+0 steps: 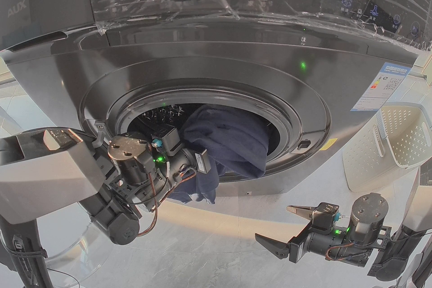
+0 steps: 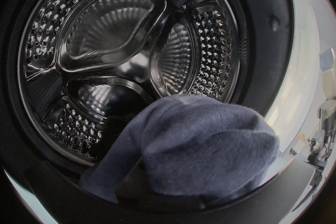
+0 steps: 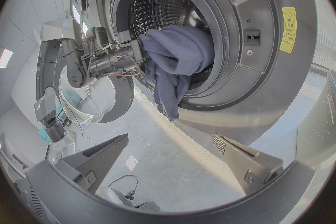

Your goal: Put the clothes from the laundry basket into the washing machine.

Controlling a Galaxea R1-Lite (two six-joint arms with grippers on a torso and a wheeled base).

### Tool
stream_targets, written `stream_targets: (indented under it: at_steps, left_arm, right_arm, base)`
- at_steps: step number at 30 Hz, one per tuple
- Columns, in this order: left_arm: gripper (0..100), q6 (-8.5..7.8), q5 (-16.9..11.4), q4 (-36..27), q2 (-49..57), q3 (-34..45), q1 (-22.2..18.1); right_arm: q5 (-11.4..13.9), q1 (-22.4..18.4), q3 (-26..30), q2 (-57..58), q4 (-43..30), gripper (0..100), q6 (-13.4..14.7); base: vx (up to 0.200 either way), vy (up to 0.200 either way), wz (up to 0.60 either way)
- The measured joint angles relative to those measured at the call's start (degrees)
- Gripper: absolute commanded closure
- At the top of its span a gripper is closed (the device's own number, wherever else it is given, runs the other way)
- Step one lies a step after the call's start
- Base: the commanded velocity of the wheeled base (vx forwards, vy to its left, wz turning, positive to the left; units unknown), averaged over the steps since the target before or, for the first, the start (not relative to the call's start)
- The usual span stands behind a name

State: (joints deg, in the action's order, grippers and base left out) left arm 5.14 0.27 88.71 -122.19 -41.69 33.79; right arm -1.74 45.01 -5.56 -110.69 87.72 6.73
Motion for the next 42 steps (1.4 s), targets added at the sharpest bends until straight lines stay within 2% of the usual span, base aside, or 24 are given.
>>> stream_targets:
  at_steps: [9,20,25,34,35,42]
  left_arm:
    - [100,0.22,1.37,-0.88,-6.36,-9.94,-1.07]
    - [100,0.4,1.91,-13.78,-10.78,-26.97,-3.18]
    - [100,0.55,2.02,-17.58,-12.32,-33.24,-3.8]
    - [100,2.77,4.52,-24.06,-14.58,-43.31,-4.89]
    - [0,3.04,4.66,-24.23,-14.77,-43.95,-4.99]
    - [0,3.45,4.74,-24.48,-15.32,-44.3,-5.07]
  right_arm:
    - [-0.02,0.3,0.3,-0.45,0.0,0,0.05]
    - [-0.09,0.66,0.02,-1.61,0.4,0,0.05]
    - [-0.09,1.05,-0.17,-1.83,0.49,0,0.05]
    - [-0.04,1.27,-0.52,-2.04,0.51,0,0.05]
    - [-0.04,1.27,-0.56,-2.04,0.51,0,0.05]
    - [-0.02,1.29,-0.74,-2.1,0.57,0,0.05]
  base:
    - [0.0,0.0,0.0]
    - [0.0,0.0,0.0]
    - [0.0,0.0,0.0]
    - [0.0,0.0,0.0]
    - [0.0,0.0,0.0]
    - [0.0,0.0,0.0]
